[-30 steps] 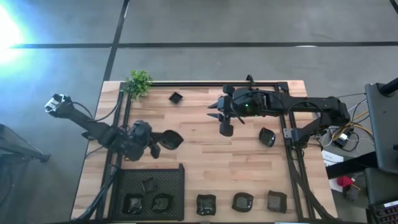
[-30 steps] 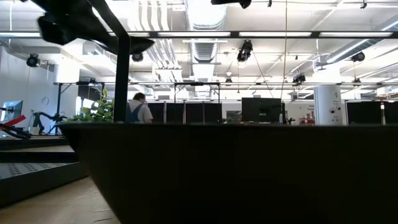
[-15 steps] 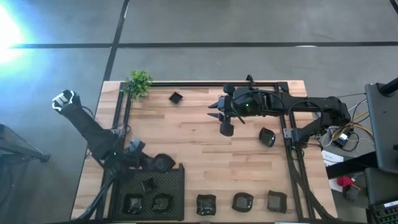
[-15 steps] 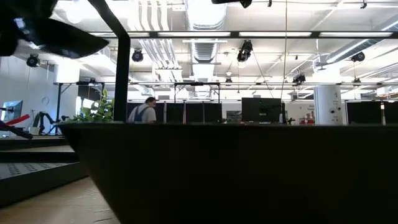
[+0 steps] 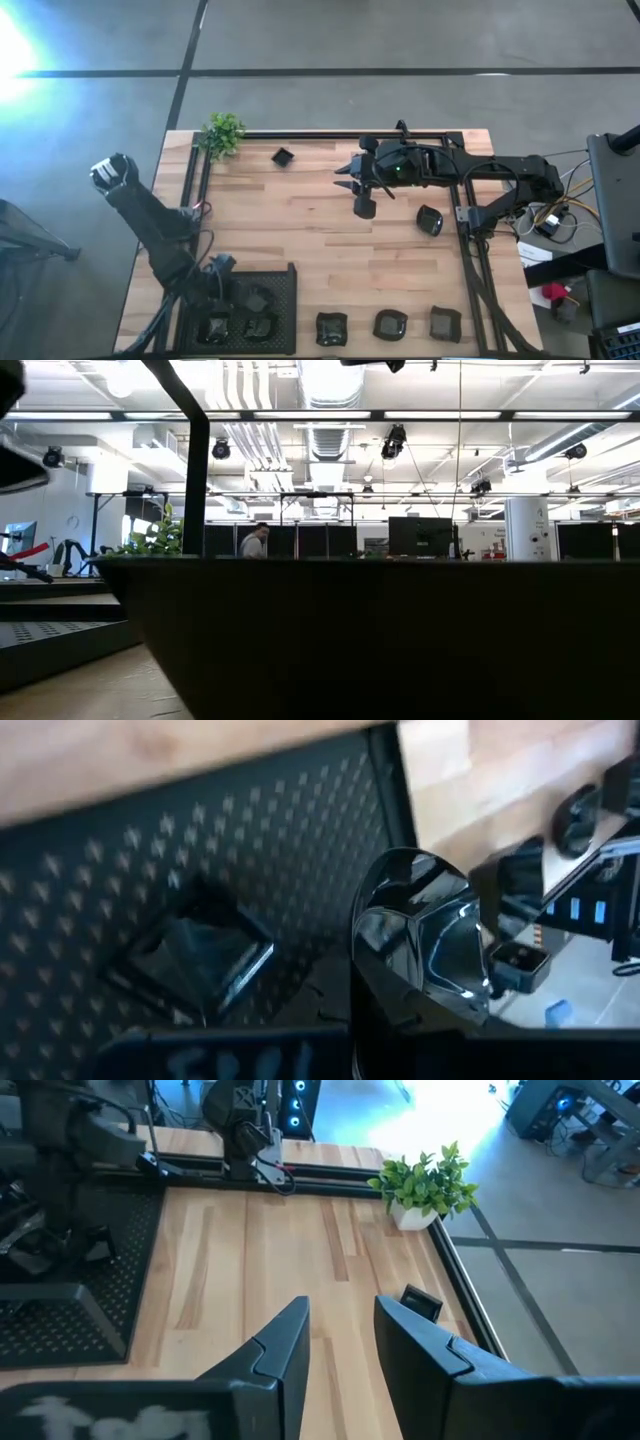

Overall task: Pick & Place Mini shaped plates
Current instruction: Stack the leaf shaped plate on top of the leaf shaped plate on the shelf

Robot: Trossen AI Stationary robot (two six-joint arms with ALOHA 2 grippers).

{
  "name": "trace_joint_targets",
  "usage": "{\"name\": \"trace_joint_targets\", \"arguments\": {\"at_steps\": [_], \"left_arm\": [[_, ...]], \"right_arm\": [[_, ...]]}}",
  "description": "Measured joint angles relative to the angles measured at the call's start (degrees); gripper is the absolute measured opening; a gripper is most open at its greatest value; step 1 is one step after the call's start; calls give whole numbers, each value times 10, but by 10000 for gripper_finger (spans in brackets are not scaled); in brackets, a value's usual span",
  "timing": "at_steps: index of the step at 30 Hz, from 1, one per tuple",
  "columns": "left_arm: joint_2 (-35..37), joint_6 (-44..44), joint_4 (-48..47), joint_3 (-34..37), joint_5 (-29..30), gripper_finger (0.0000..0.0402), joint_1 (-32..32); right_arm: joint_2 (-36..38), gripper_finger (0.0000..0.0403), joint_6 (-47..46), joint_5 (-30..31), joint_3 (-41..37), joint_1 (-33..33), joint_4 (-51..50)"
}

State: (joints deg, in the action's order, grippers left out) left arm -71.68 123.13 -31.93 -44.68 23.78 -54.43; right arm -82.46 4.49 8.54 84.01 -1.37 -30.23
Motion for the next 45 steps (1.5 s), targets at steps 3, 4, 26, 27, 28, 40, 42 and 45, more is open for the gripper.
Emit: {"name": "trace_joint_targets", "arguments": {"at_steps": [3,4,26,27,28,40,42,45], "left_arm": [[-16,5,39,0,-13,0,-10],[-19,0,52,0,-17,0,-13],[-98,-4,138,0,-56,0,-24],[-98,-4,139,0,-56,0,-24],[-98,-5,138,0,-57,0,-24],[-98,-12,139,0,-56,21,-21],[-98,-12,139,0,-55,24,-20],[-98,-12,139,0,-55,25,-19]], "right_arm": [[0,111,0,0,0,0,0],[0,109,0,0,0,0,0],[0,97,0,1,0,0,1],[0,96,0,1,0,0,1],[0,95,0,1,0,0,1],[0,81,0,1,0,0,2],[0,79,0,1,0,0,2],[0,77,0,1,0,0,2]]}}
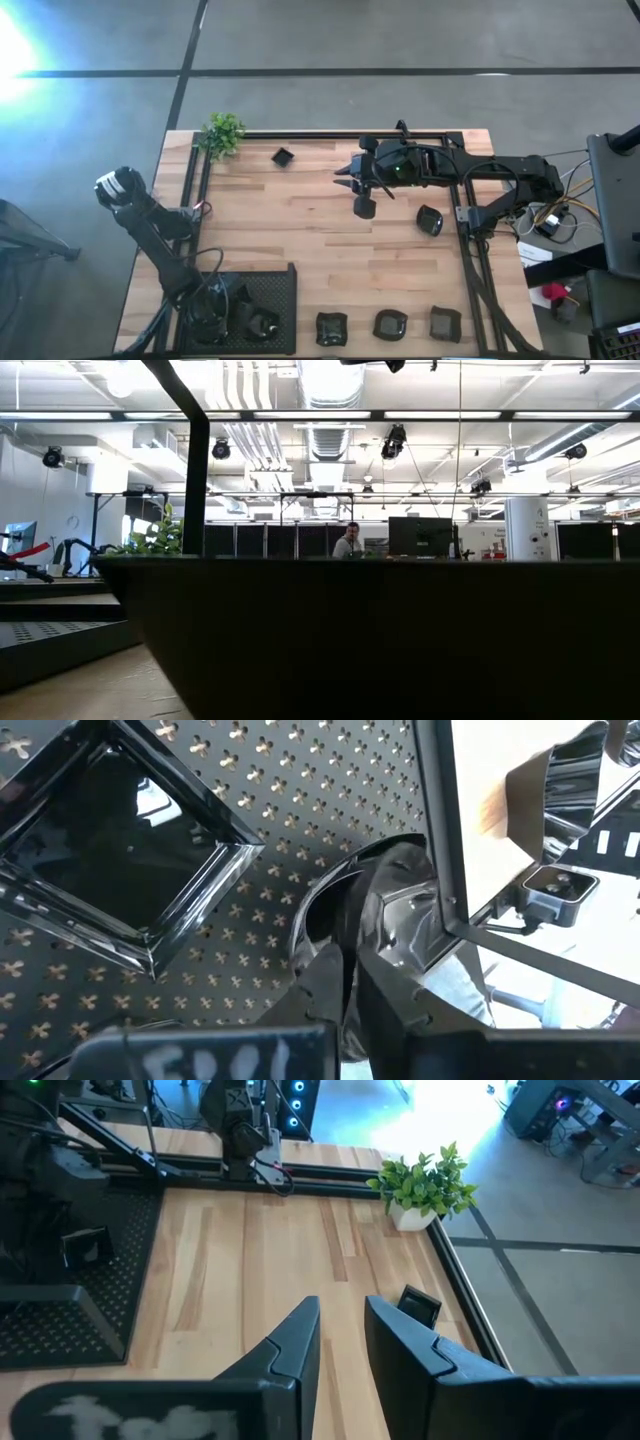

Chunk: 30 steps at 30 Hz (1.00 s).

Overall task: Pick & Place Mini shaped plates
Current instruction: Stack the leaf shaped plate on top of the leaf shaped plate on the shelf

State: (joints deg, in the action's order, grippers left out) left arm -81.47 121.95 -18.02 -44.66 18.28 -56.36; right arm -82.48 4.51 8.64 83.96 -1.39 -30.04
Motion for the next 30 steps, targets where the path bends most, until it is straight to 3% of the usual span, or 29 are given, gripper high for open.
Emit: {"name": "trace_joint_targets", "arguments": {"at_steps": [12,30], "left_arm": [[0,-7,61,0,-11,25,0],[0,-15,60,0,-20,14,0]], "right_arm": [[0,82,2,0,0,0,0],[0,77,2,0,0,0,0]]}}
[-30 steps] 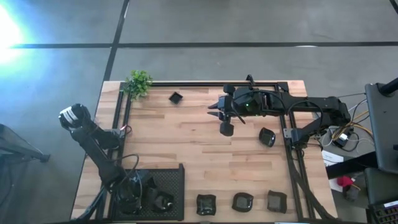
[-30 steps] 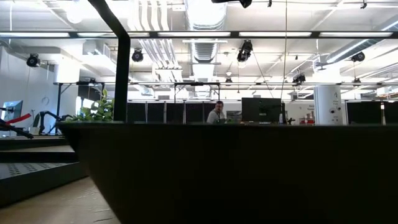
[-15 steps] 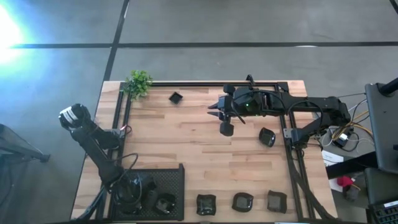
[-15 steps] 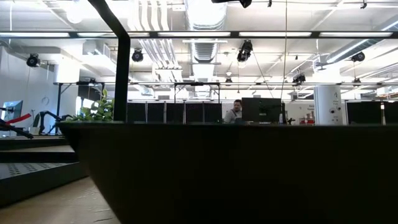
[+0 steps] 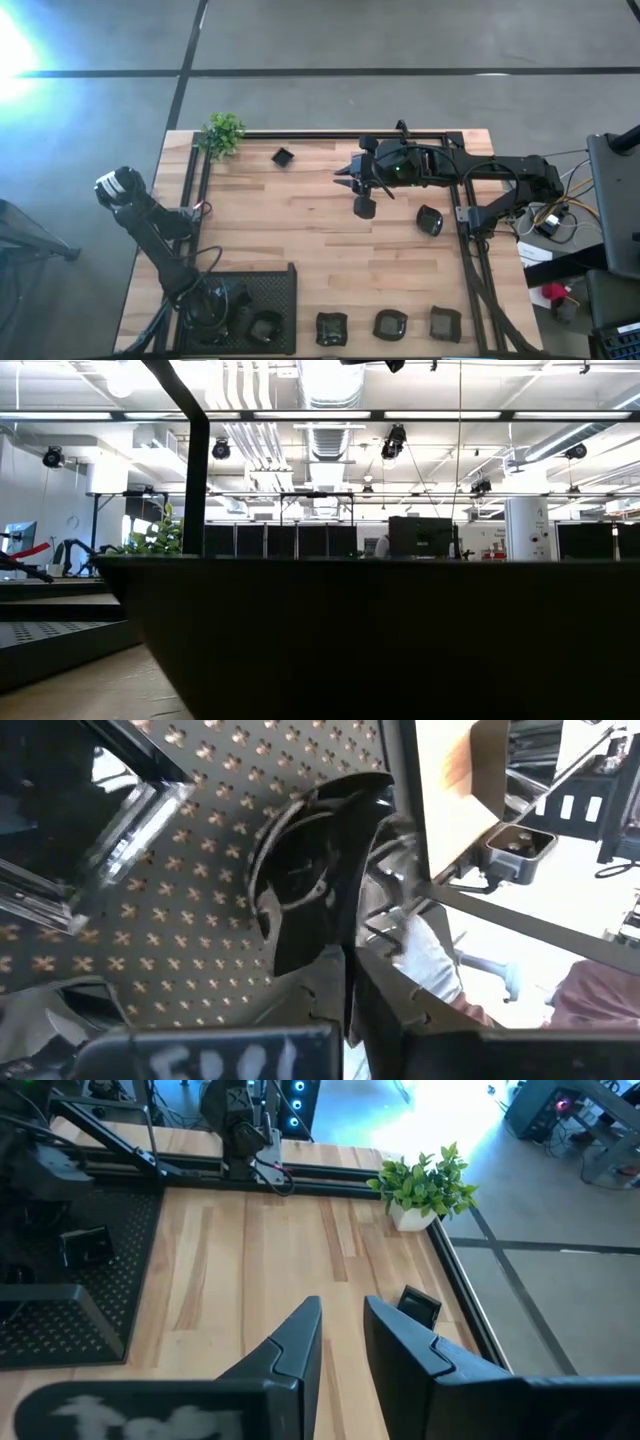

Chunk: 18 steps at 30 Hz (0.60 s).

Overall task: Pick & Place Mini shaped plates
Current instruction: Stack the leaf shaped plate on top of the leaf shaped plate on the shelf

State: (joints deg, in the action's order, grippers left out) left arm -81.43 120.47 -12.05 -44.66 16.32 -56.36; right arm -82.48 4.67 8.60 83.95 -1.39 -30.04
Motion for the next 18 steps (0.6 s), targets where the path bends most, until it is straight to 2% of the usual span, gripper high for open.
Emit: {"name": "trace_joint_targets", "arguments": {"at_steps": [5,10,18], "left_arm": [[0,7,-6,0,3,2,0],[0,33,-6,0,53,0,-1],[-10,59,-9,0,40,0,0]], "right_arm": [[0,73,0,0,0,0,0],[0,68,0,0,0,0,0],[0,75,0,0,0,0,-1]]}}
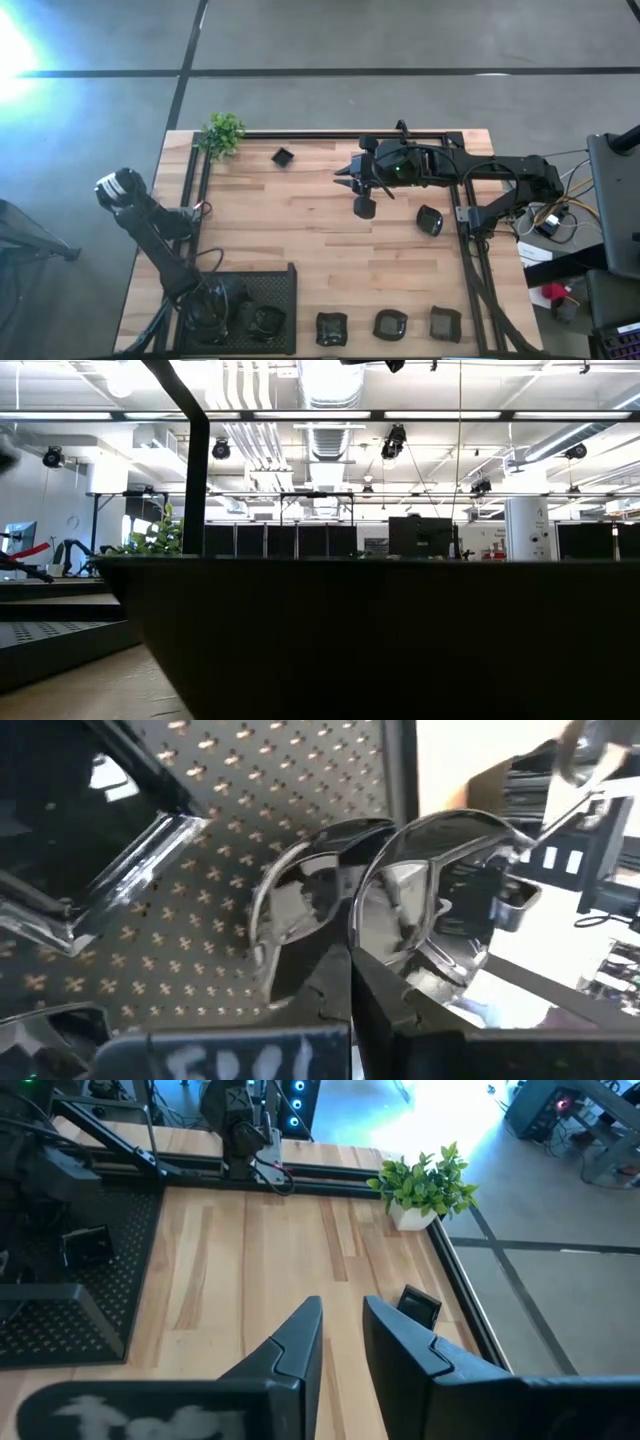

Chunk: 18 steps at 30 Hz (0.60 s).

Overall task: Pick & Place Mini shaped plates
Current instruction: Stack the leaf shaped plate on top of the leaf shaped plate on the shelf

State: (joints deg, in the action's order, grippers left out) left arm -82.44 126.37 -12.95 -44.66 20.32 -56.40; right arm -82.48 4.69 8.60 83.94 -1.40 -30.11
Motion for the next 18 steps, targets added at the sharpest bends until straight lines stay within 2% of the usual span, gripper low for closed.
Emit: {"name": "trace_joint_targets", "arguments": {"at_steps": [18], "left_arm": [[-16,1,5,0,-16,6,1]], "right_arm": [[0,75,3,0,0,0,0]]}}
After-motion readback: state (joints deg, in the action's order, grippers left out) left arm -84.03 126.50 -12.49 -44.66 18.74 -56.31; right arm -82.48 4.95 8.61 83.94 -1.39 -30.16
